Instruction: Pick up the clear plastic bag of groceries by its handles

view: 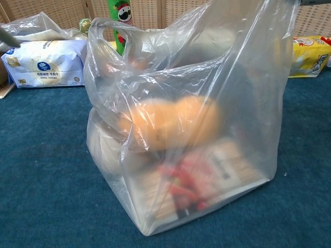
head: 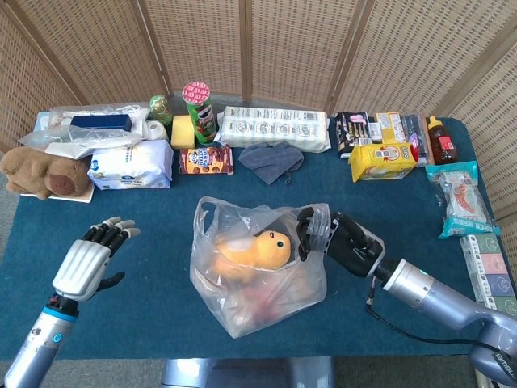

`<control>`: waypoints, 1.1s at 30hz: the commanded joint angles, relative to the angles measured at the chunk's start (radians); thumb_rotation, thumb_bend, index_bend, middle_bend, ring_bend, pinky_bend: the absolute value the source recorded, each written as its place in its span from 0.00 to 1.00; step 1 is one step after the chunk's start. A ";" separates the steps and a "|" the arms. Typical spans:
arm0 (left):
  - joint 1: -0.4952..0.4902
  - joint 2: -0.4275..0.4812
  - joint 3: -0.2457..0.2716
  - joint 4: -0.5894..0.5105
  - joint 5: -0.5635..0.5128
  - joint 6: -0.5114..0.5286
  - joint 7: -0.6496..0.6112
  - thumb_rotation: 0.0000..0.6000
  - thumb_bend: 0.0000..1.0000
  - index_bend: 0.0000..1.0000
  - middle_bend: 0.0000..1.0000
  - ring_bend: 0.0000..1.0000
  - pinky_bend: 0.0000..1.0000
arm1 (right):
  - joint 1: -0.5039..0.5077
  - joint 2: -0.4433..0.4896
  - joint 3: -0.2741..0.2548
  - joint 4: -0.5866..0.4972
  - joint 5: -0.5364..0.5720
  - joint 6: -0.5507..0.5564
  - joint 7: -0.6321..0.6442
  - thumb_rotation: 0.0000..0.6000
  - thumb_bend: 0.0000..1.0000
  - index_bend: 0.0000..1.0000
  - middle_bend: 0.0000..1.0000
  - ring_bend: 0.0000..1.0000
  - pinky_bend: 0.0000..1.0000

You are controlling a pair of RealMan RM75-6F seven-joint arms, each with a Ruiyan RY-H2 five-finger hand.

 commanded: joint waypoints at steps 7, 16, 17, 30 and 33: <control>-0.149 -0.073 -0.104 0.092 0.125 -0.019 -0.088 1.00 0.13 0.17 0.22 0.14 0.21 | 0.010 0.013 -0.043 -0.029 0.009 0.030 -0.047 0.54 0.09 0.38 0.50 0.54 0.48; -0.260 -0.085 -0.153 0.094 0.063 -0.145 -0.039 1.00 0.13 0.17 0.22 0.14 0.21 | 0.018 0.018 -0.062 -0.040 0.037 0.042 -0.058 0.54 0.09 0.38 0.50 0.54 0.47; -0.270 -0.089 -0.157 0.097 0.054 -0.156 -0.030 1.00 0.13 0.17 0.22 0.14 0.21 | 0.018 0.019 -0.064 -0.041 0.040 0.043 -0.060 0.54 0.09 0.38 0.50 0.54 0.47; -0.397 -0.210 -0.193 0.256 0.025 -0.209 0.001 1.00 0.15 0.16 0.22 0.13 0.24 | 0.013 0.030 -0.082 -0.057 0.048 0.069 -0.089 0.55 0.09 0.38 0.50 0.53 0.44; -0.427 -0.246 -0.195 0.312 0.057 -0.192 -0.030 1.00 0.18 0.25 0.30 0.23 0.29 | 0.012 0.026 -0.087 -0.056 0.046 0.073 -0.100 0.55 0.09 0.38 0.50 0.52 0.41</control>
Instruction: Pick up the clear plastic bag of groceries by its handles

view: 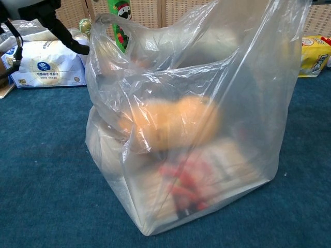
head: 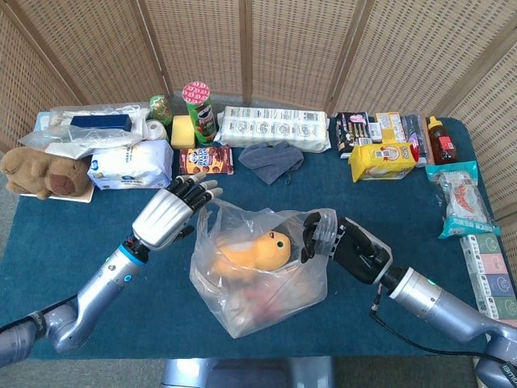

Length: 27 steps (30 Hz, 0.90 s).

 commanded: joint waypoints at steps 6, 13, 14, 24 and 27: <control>-0.088 -0.106 -0.009 0.158 0.104 0.078 -0.111 1.00 0.25 0.52 0.64 0.53 0.40 | 0.001 -0.009 -0.013 0.005 -0.018 0.011 -0.018 0.54 0.09 0.38 0.47 0.47 0.37; -0.131 -0.145 -0.012 0.219 0.150 0.140 -0.152 1.00 0.27 0.60 0.74 0.63 0.49 | 0.003 -0.012 -0.026 0.016 -0.034 0.016 -0.086 0.54 0.09 0.35 0.40 0.37 0.28; -0.134 -0.147 -0.017 0.223 0.154 0.156 -0.157 1.00 0.27 0.60 0.75 0.64 0.49 | 0.003 -0.013 -0.027 0.017 -0.035 0.016 -0.097 0.54 0.09 0.35 0.38 0.35 0.26; -0.168 -0.129 -0.060 0.204 0.205 0.272 -0.148 1.00 0.27 0.61 0.75 0.64 0.49 | 0.019 -0.060 -0.052 0.074 -0.093 0.031 -0.179 0.53 0.09 0.27 0.27 0.21 0.12; -0.178 -0.123 -0.065 0.191 0.207 0.280 -0.148 1.00 0.27 0.61 0.76 0.64 0.49 | 0.025 -0.070 -0.055 0.080 -0.093 0.032 -0.192 0.52 0.09 0.25 0.27 0.20 0.11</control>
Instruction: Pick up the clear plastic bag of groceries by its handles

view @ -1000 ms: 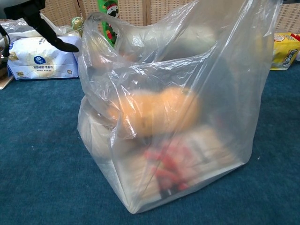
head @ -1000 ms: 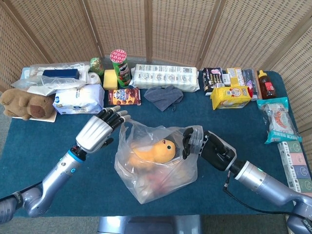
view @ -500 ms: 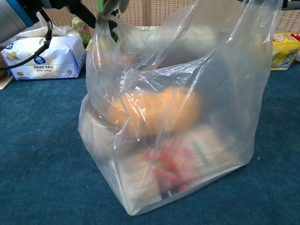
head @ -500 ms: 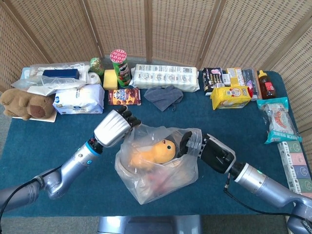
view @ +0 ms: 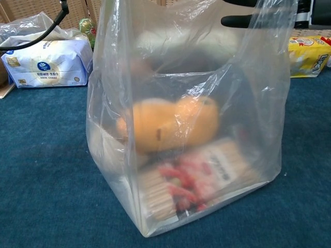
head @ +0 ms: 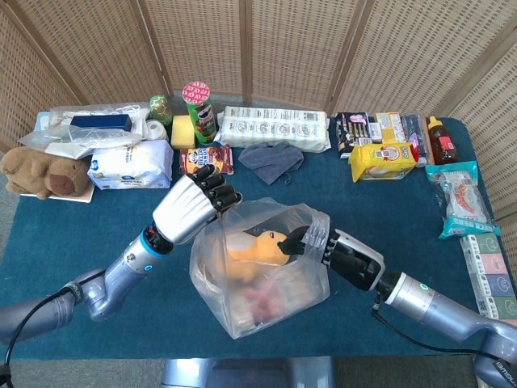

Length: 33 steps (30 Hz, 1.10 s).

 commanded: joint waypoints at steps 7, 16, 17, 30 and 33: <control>-0.039 0.015 -0.018 -0.052 -0.011 -0.008 -0.010 1.00 0.25 0.61 0.76 0.64 0.49 | 0.023 -0.024 -0.008 0.012 0.000 -0.002 -0.049 0.45 0.09 0.20 0.23 0.16 0.08; -0.078 0.019 -0.034 -0.106 -0.029 -0.033 0.047 1.00 0.22 0.61 0.76 0.63 0.49 | 0.056 -0.043 -0.009 0.024 0.020 -0.019 -0.075 0.32 0.08 0.12 0.16 0.11 0.03; -0.079 0.020 -0.034 -0.111 -0.034 -0.035 0.052 1.00 0.22 0.61 0.76 0.63 0.49 | 0.058 -0.045 -0.010 0.027 0.022 -0.021 -0.077 0.30 0.08 0.11 0.15 0.10 0.03; -0.101 0.019 -0.030 -0.134 -0.054 -0.044 0.084 1.00 0.21 0.61 0.76 0.61 0.49 | 0.095 -0.073 -0.011 0.035 0.040 -0.037 -0.091 0.21 0.08 0.06 0.12 0.06 0.00; -0.109 0.014 -0.031 -0.130 -0.055 -0.046 0.090 1.00 0.21 0.61 0.76 0.61 0.49 | 0.102 -0.075 -0.011 0.030 0.043 -0.039 -0.094 0.21 0.08 0.05 0.12 0.06 0.00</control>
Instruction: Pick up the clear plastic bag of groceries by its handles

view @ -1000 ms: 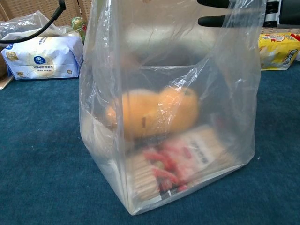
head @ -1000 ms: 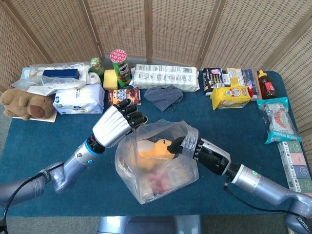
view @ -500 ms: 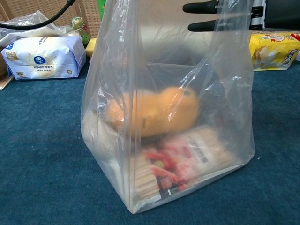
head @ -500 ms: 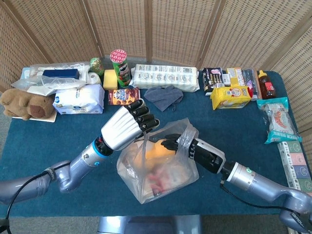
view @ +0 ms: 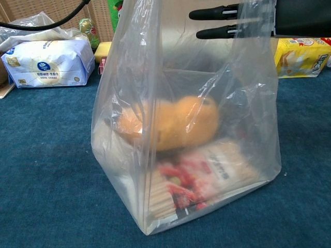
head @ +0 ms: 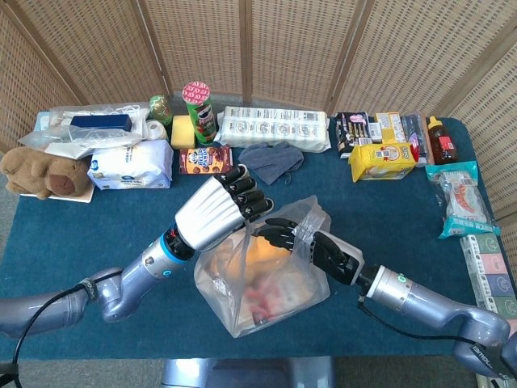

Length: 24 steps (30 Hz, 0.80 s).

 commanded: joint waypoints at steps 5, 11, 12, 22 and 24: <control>-0.018 -0.012 -0.003 0.014 -0.008 -0.007 0.014 1.00 0.21 0.61 0.76 0.61 0.49 | 0.015 0.000 0.003 -0.020 0.003 -0.001 -0.004 0.20 0.08 0.05 0.12 0.06 0.00; -0.030 -0.019 0.000 0.028 -0.008 -0.007 0.023 1.00 0.21 0.61 0.76 0.61 0.49 | 0.023 0.009 0.004 -0.043 0.014 -0.002 -0.008 0.20 0.08 0.05 0.13 0.06 0.00; -0.032 -0.022 0.000 0.029 -0.010 -0.007 0.023 1.00 0.21 0.61 0.76 0.61 0.49 | 0.025 0.009 0.005 -0.047 0.018 -0.004 -0.008 0.20 0.08 0.05 0.13 0.06 0.00; -0.060 -0.051 -0.008 0.051 -0.023 -0.008 0.033 1.00 0.21 0.61 0.75 0.60 0.49 | 0.043 -0.001 0.018 -0.075 0.041 -0.024 -0.013 0.21 0.08 0.05 0.14 0.06 0.00; -0.065 -0.057 -0.009 0.054 -0.027 -0.010 0.032 1.00 0.21 0.61 0.75 0.60 0.49 | 0.044 -0.002 0.019 -0.078 0.044 -0.025 -0.011 0.20 0.08 0.05 0.14 0.07 0.01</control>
